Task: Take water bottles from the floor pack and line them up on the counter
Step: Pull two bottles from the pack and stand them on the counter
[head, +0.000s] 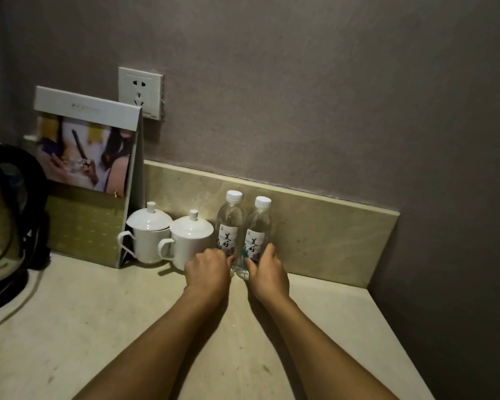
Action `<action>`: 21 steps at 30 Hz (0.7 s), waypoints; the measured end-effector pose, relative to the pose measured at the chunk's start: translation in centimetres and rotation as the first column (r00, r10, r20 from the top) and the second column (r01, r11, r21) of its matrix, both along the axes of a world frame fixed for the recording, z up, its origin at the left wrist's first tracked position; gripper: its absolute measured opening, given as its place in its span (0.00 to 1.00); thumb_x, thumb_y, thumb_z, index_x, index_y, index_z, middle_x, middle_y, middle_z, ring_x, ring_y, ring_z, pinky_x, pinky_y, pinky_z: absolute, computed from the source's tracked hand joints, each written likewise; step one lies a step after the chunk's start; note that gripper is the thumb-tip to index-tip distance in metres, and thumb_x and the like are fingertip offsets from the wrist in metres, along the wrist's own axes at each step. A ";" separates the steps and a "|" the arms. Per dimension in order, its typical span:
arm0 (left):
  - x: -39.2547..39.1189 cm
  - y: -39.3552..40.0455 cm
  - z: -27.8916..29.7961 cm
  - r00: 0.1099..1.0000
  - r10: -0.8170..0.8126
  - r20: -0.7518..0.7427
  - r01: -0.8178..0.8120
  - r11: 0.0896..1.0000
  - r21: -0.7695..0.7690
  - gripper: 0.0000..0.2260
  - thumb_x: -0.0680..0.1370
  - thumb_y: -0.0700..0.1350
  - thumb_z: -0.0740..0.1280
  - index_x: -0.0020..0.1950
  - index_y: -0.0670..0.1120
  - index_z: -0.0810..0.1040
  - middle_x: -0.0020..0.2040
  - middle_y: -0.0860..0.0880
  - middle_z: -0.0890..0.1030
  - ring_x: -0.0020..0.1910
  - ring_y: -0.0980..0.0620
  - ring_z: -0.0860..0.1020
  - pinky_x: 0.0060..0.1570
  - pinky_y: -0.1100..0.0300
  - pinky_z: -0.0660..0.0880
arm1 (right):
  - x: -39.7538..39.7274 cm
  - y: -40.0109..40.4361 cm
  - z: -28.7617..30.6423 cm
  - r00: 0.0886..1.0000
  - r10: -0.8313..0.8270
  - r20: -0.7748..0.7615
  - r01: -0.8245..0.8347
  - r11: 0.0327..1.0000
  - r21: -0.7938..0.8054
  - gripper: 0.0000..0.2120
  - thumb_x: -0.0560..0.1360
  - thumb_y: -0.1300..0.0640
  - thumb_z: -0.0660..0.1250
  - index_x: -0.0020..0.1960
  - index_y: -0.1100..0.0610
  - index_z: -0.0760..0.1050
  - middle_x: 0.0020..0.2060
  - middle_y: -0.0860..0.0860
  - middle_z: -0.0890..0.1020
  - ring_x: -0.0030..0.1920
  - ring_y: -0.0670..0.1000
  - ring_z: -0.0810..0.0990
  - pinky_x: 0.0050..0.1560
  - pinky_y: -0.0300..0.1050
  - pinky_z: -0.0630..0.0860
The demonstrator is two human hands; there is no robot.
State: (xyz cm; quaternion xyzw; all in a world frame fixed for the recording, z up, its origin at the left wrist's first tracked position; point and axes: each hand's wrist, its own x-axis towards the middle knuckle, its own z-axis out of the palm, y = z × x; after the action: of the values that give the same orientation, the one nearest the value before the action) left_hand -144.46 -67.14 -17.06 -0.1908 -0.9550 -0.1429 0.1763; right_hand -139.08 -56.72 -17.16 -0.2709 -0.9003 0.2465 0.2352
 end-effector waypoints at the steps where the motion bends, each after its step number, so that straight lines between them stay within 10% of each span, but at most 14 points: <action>1: 0.0 0.0 -0.1 1.000 -0.005 -0.002 0.005 1.000 0.006 0.19 0.82 0.58 0.57 0.58 0.46 0.79 0.53 0.47 0.82 0.52 0.47 0.81 0.42 0.57 0.73 | 0.0 0.0 0.0 1.000 0.001 0.002 -0.001 1.000 -0.003 0.18 0.79 0.49 0.63 0.63 0.58 0.63 0.62 0.58 0.76 0.60 0.60 0.77 0.50 0.49 0.73; 21: -0.6 -0.6 -1.2 0.995 -0.098 -0.014 0.099 0.980 0.175 0.19 0.81 0.58 0.57 0.53 0.45 0.79 0.47 0.45 0.83 0.46 0.45 0.82 0.42 0.53 0.78 | -0.3 -0.5 -0.4 1.000 0.002 -0.016 -0.003 0.998 -0.070 0.31 0.79 0.48 0.63 0.75 0.59 0.55 0.69 0.57 0.72 0.65 0.60 0.74 0.59 0.52 0.74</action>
State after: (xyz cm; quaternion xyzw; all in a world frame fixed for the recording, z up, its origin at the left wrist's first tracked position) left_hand -145.09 -67.72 -18.29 -0.2218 -0.9276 -0.2347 0.1875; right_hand -139.34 -57.20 -17.57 -0.2761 -0.8895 0.2804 0.2322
